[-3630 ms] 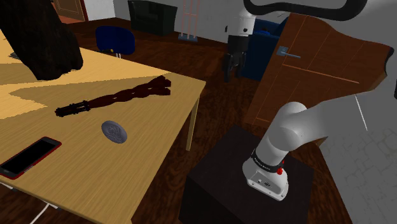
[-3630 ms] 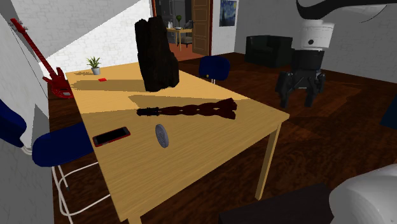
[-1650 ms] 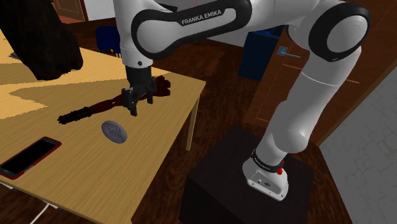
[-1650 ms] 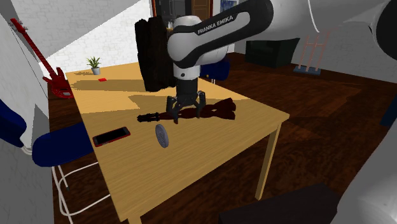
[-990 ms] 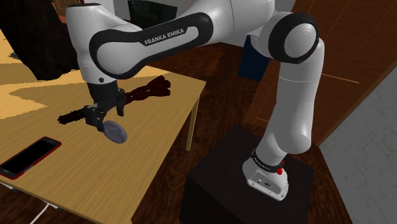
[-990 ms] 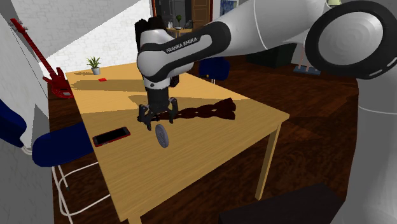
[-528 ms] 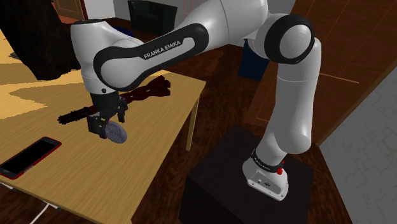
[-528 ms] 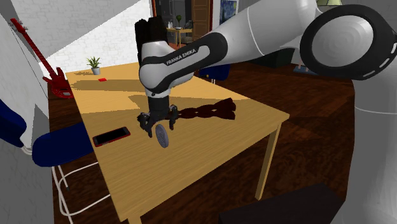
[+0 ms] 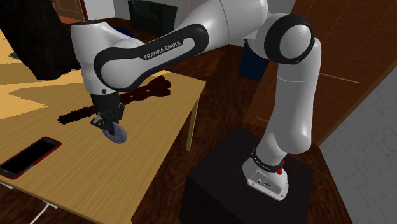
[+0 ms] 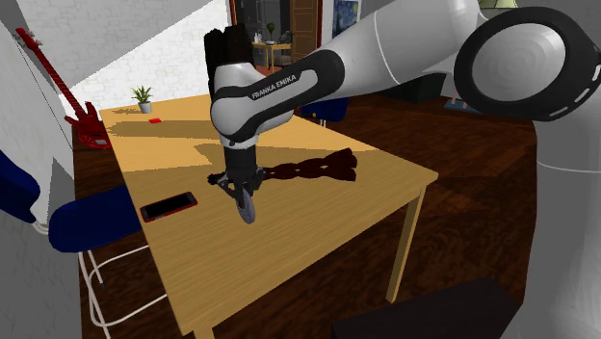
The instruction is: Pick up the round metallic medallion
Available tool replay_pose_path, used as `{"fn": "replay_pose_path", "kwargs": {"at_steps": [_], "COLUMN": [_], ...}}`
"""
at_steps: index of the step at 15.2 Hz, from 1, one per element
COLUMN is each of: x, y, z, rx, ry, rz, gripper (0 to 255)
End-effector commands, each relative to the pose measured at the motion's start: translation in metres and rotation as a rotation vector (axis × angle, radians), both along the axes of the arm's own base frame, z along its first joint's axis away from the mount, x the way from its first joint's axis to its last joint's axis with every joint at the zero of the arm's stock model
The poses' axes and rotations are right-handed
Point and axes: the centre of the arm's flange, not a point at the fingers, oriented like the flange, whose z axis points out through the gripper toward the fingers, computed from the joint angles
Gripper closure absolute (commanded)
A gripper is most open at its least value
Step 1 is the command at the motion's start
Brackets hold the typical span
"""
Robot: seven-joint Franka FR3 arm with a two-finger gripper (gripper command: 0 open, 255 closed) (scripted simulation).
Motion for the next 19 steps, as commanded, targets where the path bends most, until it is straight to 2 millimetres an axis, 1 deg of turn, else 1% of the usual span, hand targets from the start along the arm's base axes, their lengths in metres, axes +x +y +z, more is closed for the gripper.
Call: {"fn": "replay_pose_path", "kwargs": {"at_steps": [1,2,17,19], "x": [0.000,0.001,0.001,0.001], "y": [0.000,0.000,0.000,0.000], "z": [0.000,0.000,0.079,0.080], "rx": [0.000,0.000,0.000,0.000], "ry": [0.000,0.000,0.000,0.000], "rz": [0.000,0.000,0.000,0.000], "gripper": [255,255,255,255]}}
